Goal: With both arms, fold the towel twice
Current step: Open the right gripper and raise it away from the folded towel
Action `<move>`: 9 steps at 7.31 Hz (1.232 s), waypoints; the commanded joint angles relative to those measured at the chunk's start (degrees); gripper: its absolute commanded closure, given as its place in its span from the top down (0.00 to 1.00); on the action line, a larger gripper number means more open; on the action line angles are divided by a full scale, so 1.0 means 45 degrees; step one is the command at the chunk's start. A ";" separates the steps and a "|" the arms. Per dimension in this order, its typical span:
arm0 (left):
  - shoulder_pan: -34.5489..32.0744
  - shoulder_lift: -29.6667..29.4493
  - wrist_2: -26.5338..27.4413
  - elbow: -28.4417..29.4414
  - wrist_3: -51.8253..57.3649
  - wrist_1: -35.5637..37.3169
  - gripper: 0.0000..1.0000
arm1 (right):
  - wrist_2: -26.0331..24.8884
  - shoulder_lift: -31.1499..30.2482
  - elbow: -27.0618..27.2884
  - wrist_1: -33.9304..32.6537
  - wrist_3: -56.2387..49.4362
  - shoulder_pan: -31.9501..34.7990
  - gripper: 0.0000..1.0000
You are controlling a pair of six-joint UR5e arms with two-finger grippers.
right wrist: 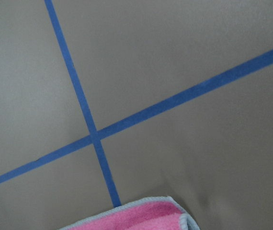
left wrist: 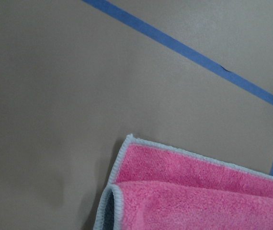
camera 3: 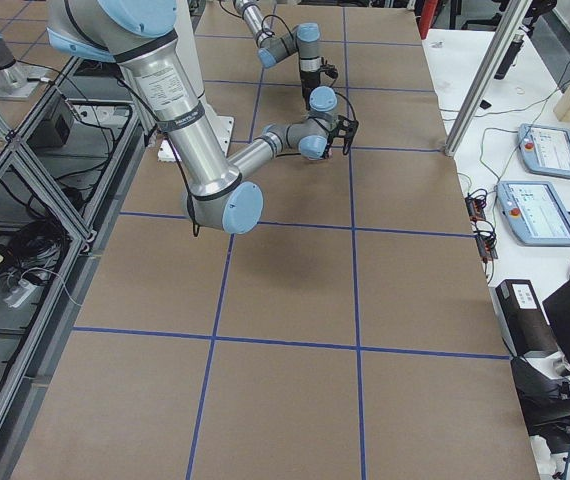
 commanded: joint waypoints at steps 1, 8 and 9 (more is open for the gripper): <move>0.0050 -0.0551 0.0000 0.0499 -0.0197 -0.0138 1.00 | 0.0344 -0.0017 -0.0019 -0.0023 -0.0045 0.0319 0.99; 0.0148 -0.1043 0.0000 0.1323 -0.0530 -0.0627 1.00 | 0.0970 -0.0075 -0.0019 -0.0062 -0.0358 0.0789 0.99; 0.0148 -0.1005 -0.0019 0.1303 -0.0510 -0.0627 1.00 | 0.0990 -0.0056 -0.0019 -0.0062 -0.0358 0.0789 0.99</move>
